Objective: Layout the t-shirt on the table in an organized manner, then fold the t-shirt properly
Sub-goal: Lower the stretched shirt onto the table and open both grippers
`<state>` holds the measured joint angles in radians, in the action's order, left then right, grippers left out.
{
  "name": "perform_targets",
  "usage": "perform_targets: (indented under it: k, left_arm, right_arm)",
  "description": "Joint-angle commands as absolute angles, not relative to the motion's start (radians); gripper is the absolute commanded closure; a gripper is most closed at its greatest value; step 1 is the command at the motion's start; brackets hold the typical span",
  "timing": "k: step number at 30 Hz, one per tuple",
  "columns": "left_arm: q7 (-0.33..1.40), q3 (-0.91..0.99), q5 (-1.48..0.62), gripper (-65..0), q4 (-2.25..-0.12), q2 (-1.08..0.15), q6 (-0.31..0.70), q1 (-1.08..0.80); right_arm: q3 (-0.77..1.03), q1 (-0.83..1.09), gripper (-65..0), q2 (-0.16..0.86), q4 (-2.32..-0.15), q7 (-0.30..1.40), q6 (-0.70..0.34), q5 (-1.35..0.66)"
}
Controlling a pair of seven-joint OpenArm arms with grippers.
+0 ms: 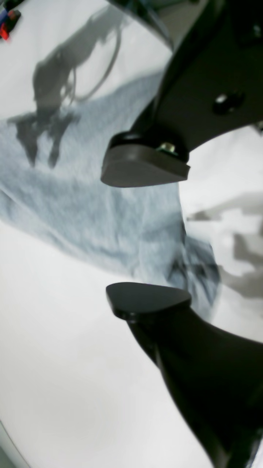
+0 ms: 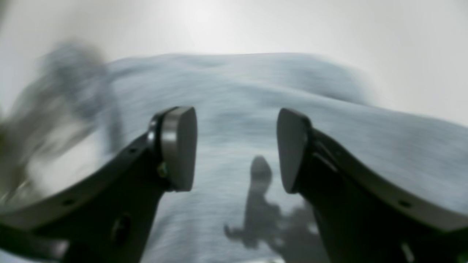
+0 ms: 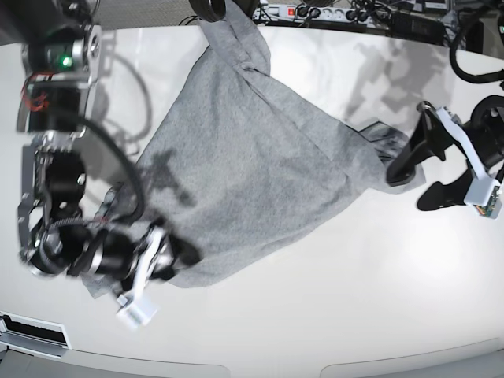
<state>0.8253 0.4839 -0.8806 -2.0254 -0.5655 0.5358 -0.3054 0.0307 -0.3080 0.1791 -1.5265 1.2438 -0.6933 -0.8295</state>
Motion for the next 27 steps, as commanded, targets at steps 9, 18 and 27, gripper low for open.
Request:
perform_targets:
  k: [9, 18, 27]
  left_arm:
    - [0.752, 0.464, -0.963, -41.4, -1.628, -0.680, 0.537, -0.129]
    - [0.778, 0.250, -1.003, -41.4, -1.114, -0.678, 0.538, 0.157]
    - [0.743, 0.223, -1.003, -41.4, -0.776, -0.621, 0.562, 0.276]
  right_arm:
    - [0.033, -0.211, -34.2, 0.177, -1.543, 1.300, -0.698, -0.981]
    - [0.033, -0.208, -34.2, 0.177, -1.543, 1.308, -0.698, -0.996]
    - [0.033, -0.208, -34.2, 0.178, -1.543, 1.308, -0.698, -0.995]
